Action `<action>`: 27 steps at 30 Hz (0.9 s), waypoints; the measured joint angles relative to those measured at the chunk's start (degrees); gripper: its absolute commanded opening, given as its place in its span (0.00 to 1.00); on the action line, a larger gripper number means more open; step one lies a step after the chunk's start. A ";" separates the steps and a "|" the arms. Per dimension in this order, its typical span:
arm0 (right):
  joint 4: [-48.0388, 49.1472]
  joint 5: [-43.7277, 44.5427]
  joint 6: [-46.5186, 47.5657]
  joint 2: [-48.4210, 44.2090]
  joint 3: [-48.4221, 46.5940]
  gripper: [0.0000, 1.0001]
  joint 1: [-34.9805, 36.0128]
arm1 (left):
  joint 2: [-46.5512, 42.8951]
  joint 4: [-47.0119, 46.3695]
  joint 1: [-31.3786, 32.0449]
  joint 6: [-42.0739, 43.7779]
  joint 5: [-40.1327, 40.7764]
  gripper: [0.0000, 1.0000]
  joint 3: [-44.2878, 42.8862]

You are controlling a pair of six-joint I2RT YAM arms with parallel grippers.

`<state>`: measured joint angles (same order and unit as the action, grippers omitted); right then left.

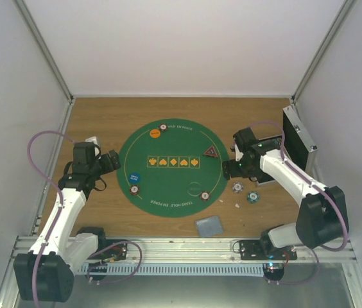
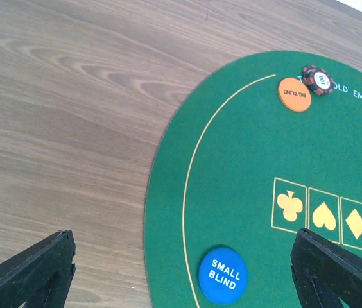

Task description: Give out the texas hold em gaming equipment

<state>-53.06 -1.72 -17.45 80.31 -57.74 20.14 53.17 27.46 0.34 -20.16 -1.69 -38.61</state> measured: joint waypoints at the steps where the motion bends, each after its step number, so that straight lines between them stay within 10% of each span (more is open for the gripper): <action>1: -0.13 -0.20 0.11 0.15 -0.02 0.92 0.00 | 0.00 0.00 0.00 0.00 0.00 0.93 0.00; 27: -6.54 -2.45 -1.03 8.35 -0.48 0.81 0.04 | 0.00 0.02 0.00 0.02 -0.85 0.93 0.28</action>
<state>-59.59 -4.16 -18.48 88.66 -58.22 20.18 53.17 27.49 0.34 -20.14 -2.55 -38.33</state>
